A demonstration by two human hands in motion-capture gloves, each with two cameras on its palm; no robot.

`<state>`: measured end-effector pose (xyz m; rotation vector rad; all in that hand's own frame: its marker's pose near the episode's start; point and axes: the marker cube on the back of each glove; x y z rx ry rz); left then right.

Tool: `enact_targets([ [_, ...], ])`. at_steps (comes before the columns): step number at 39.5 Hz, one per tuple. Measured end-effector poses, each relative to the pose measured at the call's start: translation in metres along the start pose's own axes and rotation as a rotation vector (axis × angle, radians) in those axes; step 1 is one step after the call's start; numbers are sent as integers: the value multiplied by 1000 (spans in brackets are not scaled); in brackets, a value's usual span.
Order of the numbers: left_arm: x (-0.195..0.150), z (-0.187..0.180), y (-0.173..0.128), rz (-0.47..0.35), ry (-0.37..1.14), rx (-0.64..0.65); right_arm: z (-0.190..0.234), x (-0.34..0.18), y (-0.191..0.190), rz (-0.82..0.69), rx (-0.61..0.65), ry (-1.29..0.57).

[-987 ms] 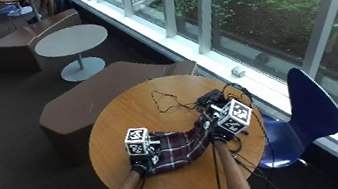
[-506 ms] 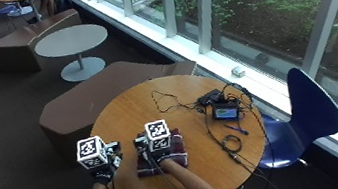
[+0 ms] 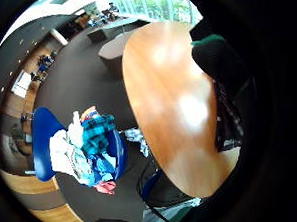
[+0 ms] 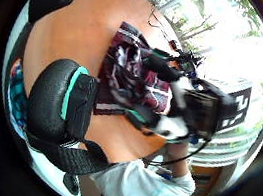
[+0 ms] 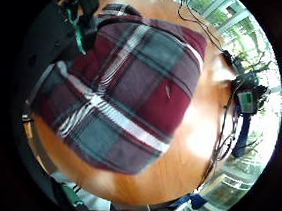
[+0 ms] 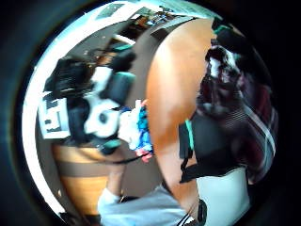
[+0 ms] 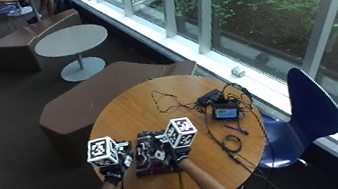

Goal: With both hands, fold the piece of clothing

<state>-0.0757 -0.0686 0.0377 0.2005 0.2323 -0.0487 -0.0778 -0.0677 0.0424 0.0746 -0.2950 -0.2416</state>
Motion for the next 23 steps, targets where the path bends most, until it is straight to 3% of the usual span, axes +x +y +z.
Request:
enact_targets([
  [5,42,5,-2,91,-39,12,-48,48,30,117,51,96],
  [12,85,3,9,145,-102,-28,-75,91,50,256,34,330],
  [23,90,8,13,136,-101,-85,-72,93,54,262,31,306],
])
